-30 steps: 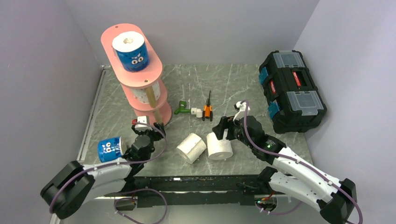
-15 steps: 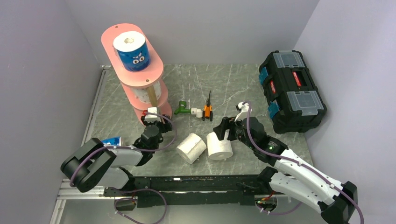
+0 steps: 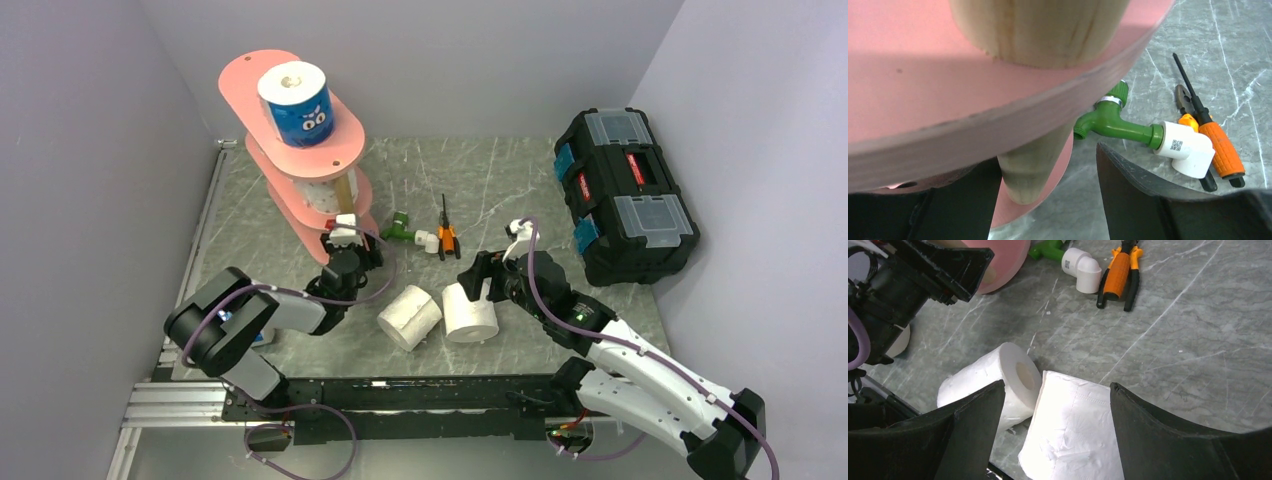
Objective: Place and organize the paper towels onto the shelf
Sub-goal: Adjust the shelf at the center of the board.
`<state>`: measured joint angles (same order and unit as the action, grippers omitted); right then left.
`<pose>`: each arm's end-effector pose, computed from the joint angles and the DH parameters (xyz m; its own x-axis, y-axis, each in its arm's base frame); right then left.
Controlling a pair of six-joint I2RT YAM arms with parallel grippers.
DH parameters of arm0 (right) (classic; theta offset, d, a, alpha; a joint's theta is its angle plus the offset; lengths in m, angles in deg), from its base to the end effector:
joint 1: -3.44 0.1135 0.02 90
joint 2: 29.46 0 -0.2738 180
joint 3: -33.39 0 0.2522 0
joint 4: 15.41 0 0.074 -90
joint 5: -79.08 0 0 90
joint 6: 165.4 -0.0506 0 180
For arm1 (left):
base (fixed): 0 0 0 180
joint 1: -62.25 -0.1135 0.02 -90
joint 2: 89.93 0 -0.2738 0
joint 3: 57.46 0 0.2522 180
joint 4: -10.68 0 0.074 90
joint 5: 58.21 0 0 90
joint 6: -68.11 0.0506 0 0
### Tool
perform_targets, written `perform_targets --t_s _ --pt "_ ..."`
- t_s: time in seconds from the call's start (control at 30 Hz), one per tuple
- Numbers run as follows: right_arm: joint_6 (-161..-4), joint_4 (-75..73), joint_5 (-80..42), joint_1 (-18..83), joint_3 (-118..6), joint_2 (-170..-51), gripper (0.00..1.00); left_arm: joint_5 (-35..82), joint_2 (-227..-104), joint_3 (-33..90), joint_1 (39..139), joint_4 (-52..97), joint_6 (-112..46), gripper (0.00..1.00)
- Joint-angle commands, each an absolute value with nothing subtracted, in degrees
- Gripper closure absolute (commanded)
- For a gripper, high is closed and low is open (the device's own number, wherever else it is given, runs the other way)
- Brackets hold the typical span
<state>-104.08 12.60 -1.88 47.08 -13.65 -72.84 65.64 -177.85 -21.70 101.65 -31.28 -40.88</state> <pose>0.1398 0.1224 0.2665 -0.5391 0.1408 -0.8304 -0.3639 0.8502 0.3804 0.2335 -0.1553 0.1674 -0.1631 -0.2158 -0.9627 0.0534 0.9724 -0.2270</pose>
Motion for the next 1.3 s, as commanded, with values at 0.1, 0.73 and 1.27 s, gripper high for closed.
perform_targets --t_s 0.1,0.73,1.27 --pt "-103.7 14.5 0.1 47.1 -14.1 -70.7 0.20 60.9 -181.9 -13.0 102.1 -33.5 -40.0 0.28" --pt "-104.7 17.0 0.3 47.1 -14.5 -68.7 0.20 54.8 -193.4 3.5 101.6 -27.9 -41.4 0.28" --pt "-104.9 19.4 1.6 47.1 -15.5 -66.9 0.20 50.5 -200.8 15.9 101.3 -21.4 -43.3 0.27"
